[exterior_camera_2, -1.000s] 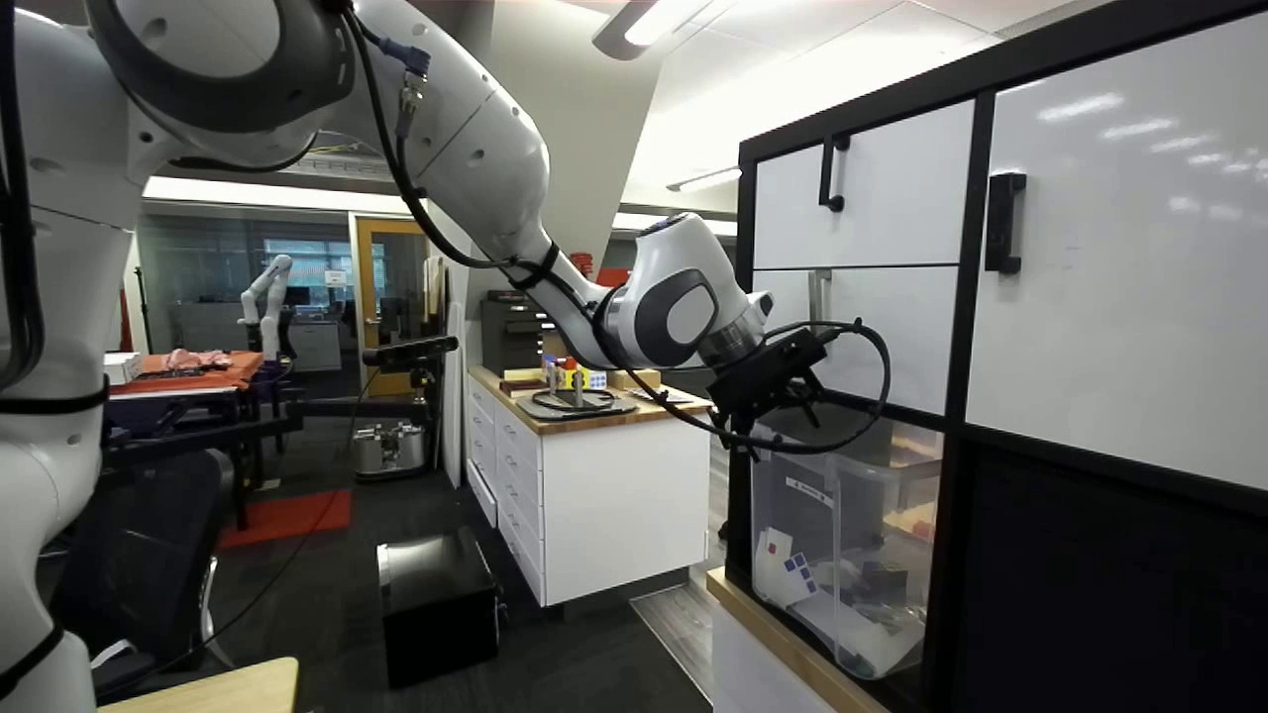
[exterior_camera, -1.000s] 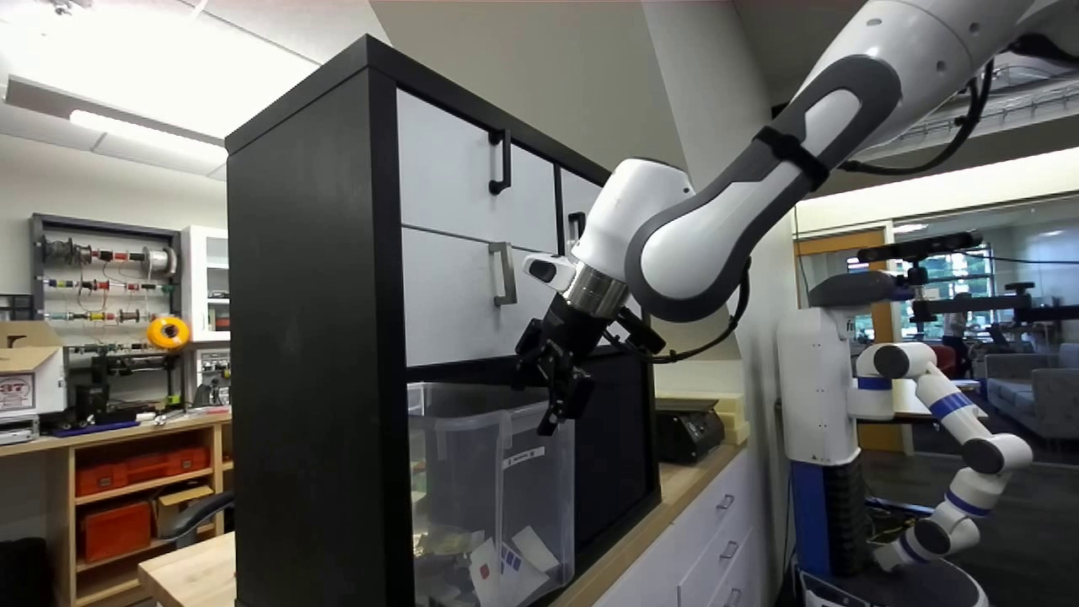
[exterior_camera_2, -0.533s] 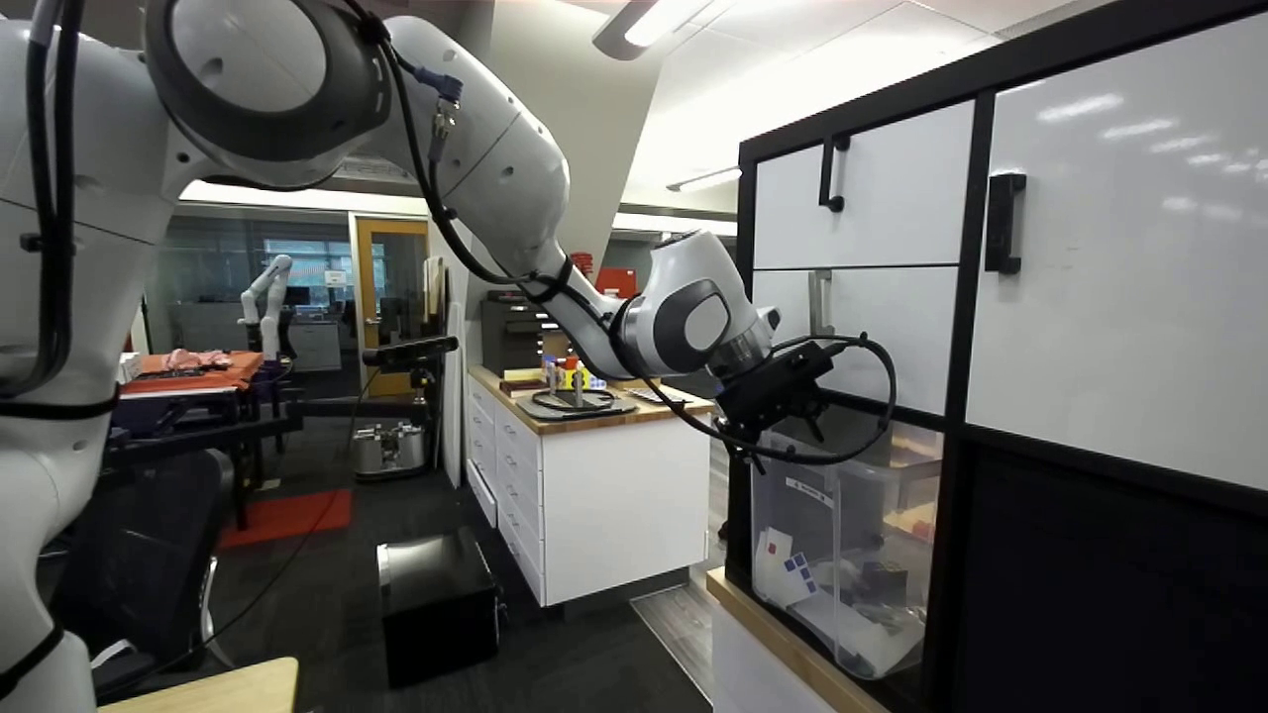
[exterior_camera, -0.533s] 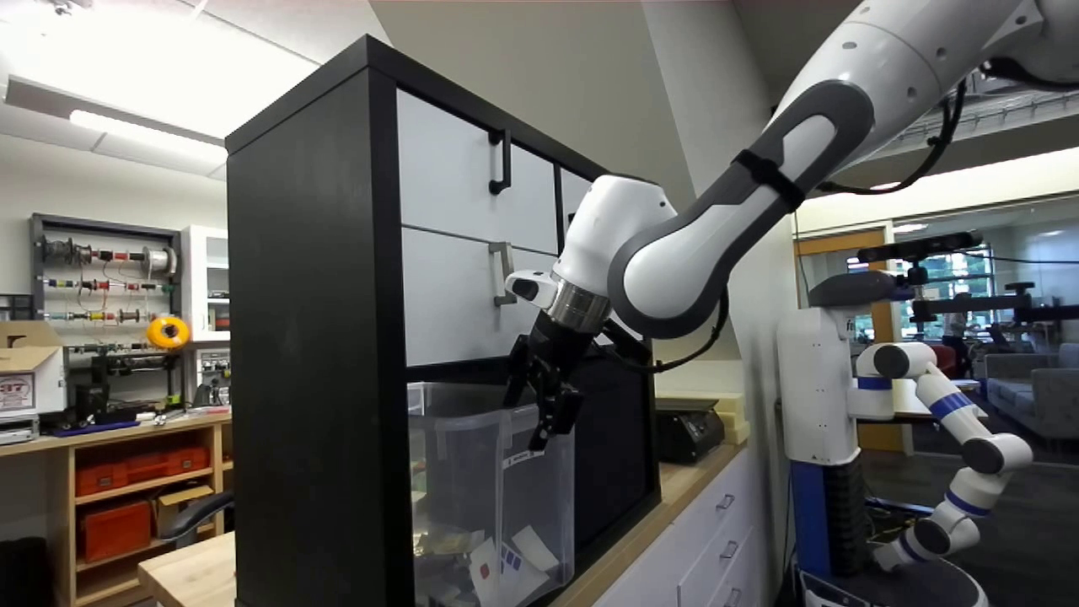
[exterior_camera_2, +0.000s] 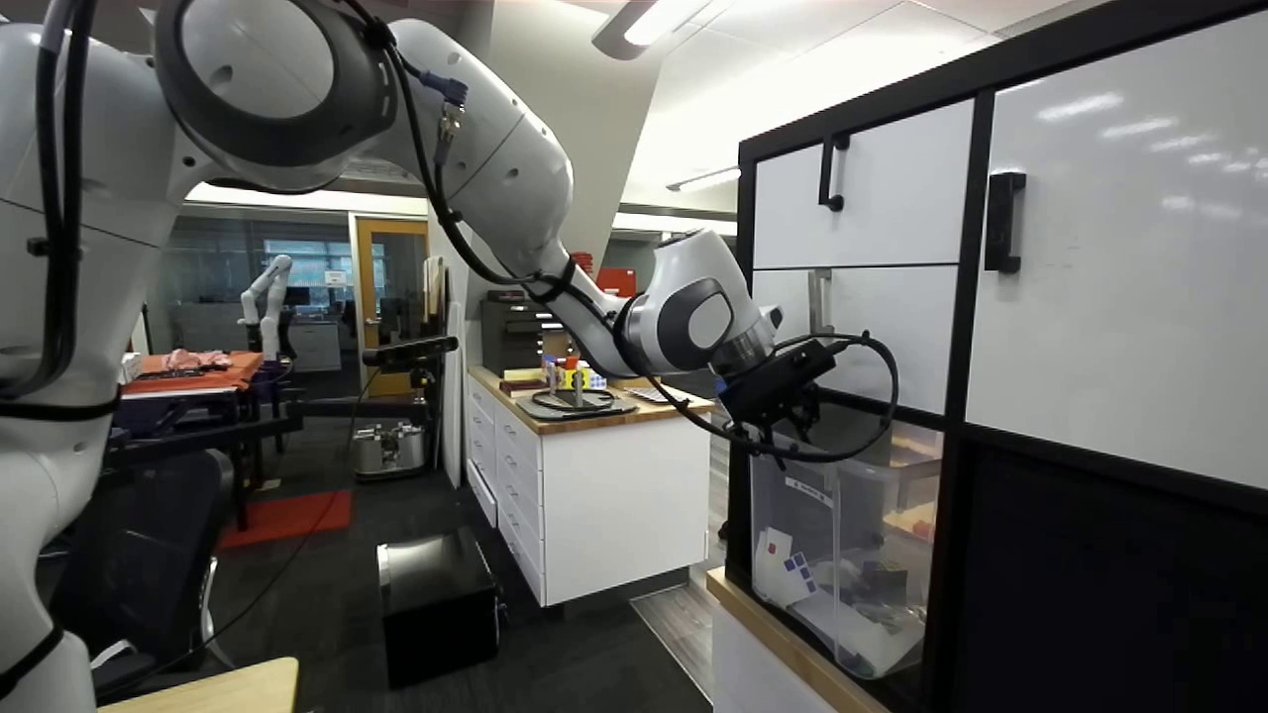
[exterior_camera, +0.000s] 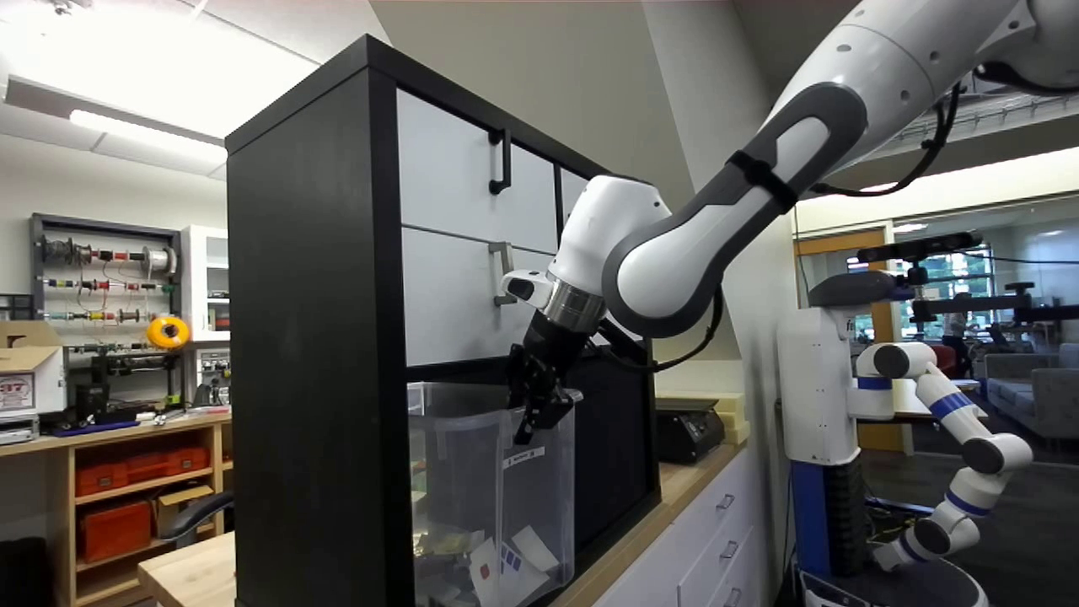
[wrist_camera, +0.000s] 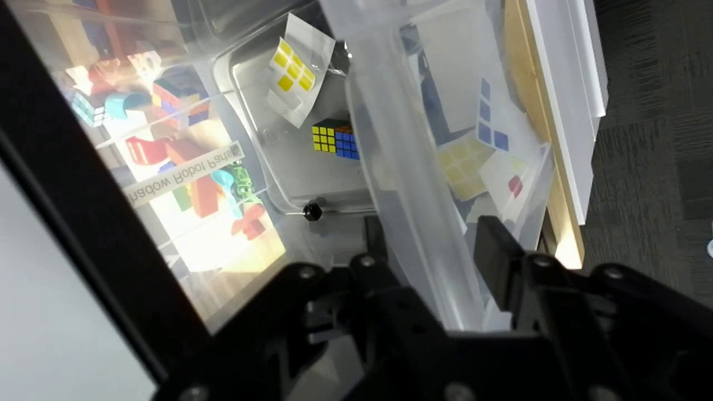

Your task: Partially pull out the box from the shelf

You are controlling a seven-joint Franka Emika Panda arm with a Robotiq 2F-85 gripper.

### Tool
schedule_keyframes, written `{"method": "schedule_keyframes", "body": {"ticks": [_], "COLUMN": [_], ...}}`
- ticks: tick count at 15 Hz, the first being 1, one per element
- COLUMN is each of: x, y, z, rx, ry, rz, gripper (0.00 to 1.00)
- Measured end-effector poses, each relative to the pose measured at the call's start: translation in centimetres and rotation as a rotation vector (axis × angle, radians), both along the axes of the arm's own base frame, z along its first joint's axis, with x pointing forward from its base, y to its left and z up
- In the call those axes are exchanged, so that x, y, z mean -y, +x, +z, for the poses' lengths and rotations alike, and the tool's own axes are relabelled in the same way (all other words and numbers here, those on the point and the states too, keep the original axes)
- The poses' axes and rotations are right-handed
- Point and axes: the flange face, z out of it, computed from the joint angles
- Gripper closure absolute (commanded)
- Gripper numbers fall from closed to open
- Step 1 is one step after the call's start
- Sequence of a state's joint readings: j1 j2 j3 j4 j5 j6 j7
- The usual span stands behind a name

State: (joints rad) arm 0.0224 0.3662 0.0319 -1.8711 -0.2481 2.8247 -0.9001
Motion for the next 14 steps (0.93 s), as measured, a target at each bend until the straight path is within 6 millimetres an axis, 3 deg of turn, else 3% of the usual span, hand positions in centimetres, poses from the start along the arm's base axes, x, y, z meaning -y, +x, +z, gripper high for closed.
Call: {"method": "schedule_keyframes", "body": {"ticks": [7,14], "x": [-0.2,0.8], "y": [-1.3,-7.0], "z": [0.4,0.8], "rx": [-0.017,-0.086], "ry": [0.007,0.036], "rz": [0.014,0.046], "gripper": [0.86,0.86]}}
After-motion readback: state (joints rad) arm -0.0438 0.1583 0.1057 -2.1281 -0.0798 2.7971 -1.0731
